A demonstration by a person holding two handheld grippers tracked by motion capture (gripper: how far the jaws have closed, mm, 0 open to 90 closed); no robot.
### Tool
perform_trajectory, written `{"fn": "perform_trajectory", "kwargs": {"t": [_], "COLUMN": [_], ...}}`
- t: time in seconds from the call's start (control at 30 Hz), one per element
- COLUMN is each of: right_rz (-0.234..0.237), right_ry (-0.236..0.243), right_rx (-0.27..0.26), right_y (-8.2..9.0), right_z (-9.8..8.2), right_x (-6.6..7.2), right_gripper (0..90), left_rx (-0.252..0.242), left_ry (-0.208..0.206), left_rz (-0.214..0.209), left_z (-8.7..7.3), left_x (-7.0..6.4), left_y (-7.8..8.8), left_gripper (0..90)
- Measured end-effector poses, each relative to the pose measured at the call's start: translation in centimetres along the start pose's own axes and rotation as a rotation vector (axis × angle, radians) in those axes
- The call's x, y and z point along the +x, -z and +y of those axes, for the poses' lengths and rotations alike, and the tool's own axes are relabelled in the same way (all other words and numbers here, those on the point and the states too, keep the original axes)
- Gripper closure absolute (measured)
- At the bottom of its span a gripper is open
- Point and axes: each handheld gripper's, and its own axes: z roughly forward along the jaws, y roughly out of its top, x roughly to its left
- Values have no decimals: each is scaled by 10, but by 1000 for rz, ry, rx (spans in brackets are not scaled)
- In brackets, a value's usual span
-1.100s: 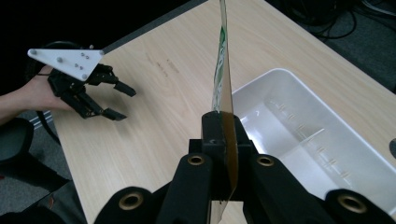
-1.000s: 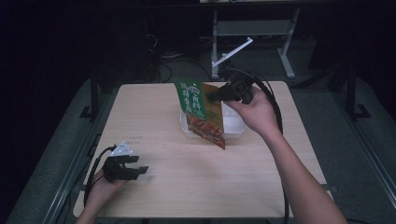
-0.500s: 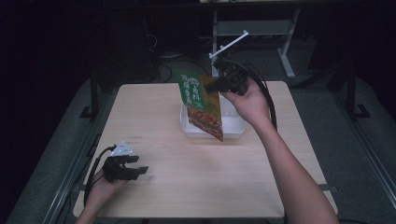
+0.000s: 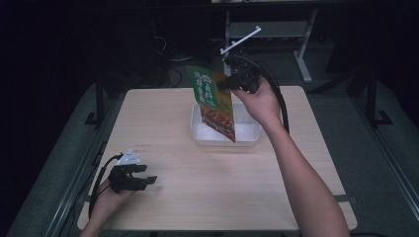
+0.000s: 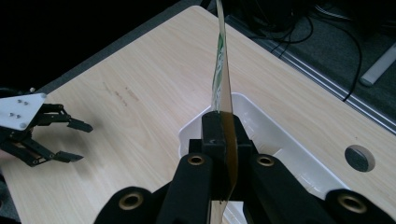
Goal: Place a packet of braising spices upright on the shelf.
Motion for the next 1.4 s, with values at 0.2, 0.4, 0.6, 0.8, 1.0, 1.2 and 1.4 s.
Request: {"fn": "perform_trajectory", "kwargs": {"t": [0.2,0.4,0.6,0.8,1.0,1.2,1.4], "right_rz": [-19,-55,-95,-127,-156,-181,-199], "right_ry": [-21,-36,-47,-59,-71,-80,-86], "right_rx": [-12,-22,-26,-27,-29,-29,-23], "right_y": [4,12,17,22,24,24,18], "right_z": [1,0,-2,-5,-9,-14,-18], "right_x": [-10,-19,-29,-39,-47,-54,-59], "right_gripper": [900,900,900,900,900,900,900], "left_rx": [0,-1,1,1,3,3,0], "left_ry": [1,0,3,1,0,0,4], "left_rz": [0,-1,-1,-2,-3,-3,-3], "left_z": [0,0,0,0,0,0,0], "left_x": [0,0,0,0,0,0,0], "left_y": [0,0,0,0,0,0,-1], "left_gripper": [374,374,373,373,373,373,373]}}
